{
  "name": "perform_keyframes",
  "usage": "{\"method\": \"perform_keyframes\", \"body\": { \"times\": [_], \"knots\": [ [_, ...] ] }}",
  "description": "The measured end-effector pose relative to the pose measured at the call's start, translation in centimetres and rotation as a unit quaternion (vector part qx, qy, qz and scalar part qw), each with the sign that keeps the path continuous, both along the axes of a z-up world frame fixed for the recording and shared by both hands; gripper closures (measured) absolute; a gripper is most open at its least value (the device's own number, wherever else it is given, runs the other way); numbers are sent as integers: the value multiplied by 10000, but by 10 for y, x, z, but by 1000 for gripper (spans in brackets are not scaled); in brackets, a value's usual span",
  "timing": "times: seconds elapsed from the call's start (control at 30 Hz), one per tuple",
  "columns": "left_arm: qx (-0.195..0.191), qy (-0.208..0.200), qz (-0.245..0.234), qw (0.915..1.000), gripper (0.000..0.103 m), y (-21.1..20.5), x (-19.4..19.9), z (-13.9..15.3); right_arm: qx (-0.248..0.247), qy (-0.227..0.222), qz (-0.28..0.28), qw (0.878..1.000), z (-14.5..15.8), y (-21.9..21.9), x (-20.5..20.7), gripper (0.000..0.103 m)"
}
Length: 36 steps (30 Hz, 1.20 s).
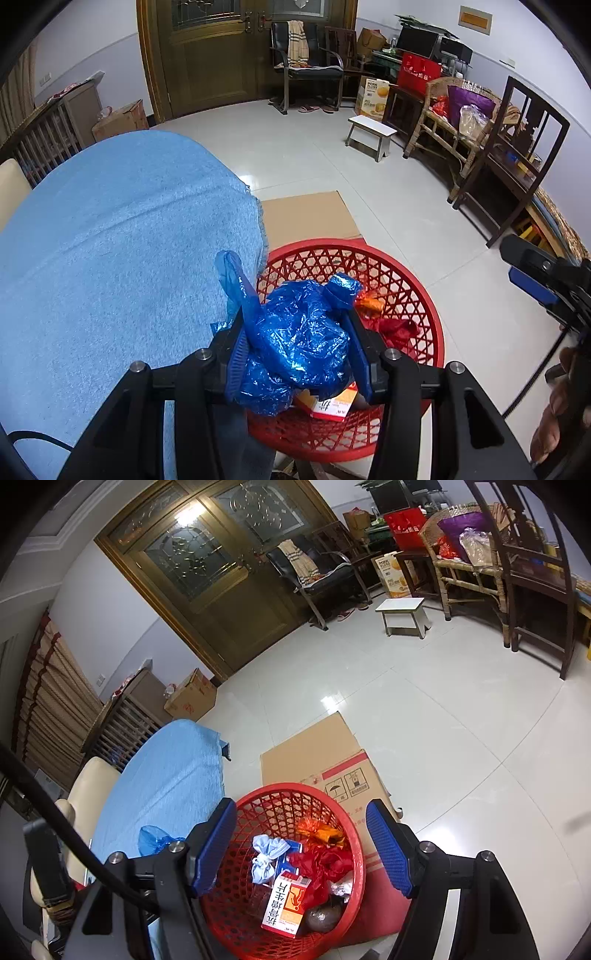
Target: Collect trash
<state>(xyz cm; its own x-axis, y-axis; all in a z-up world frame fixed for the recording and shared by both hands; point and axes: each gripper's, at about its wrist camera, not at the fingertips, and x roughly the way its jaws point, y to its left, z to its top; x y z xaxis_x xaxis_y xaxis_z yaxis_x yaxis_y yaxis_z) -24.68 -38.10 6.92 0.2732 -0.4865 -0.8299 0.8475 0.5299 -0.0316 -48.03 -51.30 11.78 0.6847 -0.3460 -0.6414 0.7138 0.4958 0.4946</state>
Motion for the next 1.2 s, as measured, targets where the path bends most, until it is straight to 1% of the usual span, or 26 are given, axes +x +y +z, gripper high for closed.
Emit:
{"method": "perform_keyframes", "body": {
  "times": [0.13, 0.17, 0.23, 0.27, 0.3, 0.4, 0.47, 0.67, 0.77, 0.87, 1.03, 1.07, 1.13, 1.2],
  "knots": [
    [-23, 22, -8, 10000, 53, -6, 2, -2, -15, 6, -46, 10000, 2, -1, -2, 27],
    [-24, 20, 7, 10000, 51, -7, 3, -2, -18, 7, -49, 10000, 3, -1, -2, 27],
    [-35, 107, 27, 9999, 44, -7, 6, -2, -48, 26, -52, 10000, 4, 0, -2, 27],
    [-29, 169, 36, 9998, 36, -7, 8, -1, -62, 36, -44, 10000, 5, 1, -2, 27],
    [-57, 248, 41, 9997, 30, -7, 10, -1, -70, 36, -35, 10000, 6, 2, -2, 27],
    [-282, 533, 160, 9980, 29, 4, 21, 6, -107, 53, 17, 9999, 9, 6, 1, 27],
    [-474, 611, 306, 9965, 29, 14, 28, 15, -157, 48, 71, 9998, 13, 11, 4, 27],
    [-924, 418, 778, 9918, 26, 55, 41, 45, -325, -14, 213, 9992, 23, 27, 10, 27],
    [-959, 272, 890, 9910, 22, 72, 40, 52, -409, -37, 320, 9986, 29, 40, 14, 27],
    [-900, 107, 973, 9911, 21, 92, 35, 51, -450, -31, 443, 9980, 29, 54, 19, 27],
    [-867, 52, 1076, 9904, 20, 120, 29, 48, -640, 356, 802, 9941, 15, 86, 35, 27],
    [-871, 30, 1104, 9901, 20, 122, 29, 48, -704, 393, 787, 9936, 12, 91, 36, 27],
    [-870, -40, 1155, 9895, 20, 129, 28, 50, -901, 557, 581, 9927, 4, 100, 35, 27],
    [-894, -65, 1172, 9890, 20, 133, 26, 51, -882, 656, 495, 9927, -2, 104, 34, 27]
  ]
}}
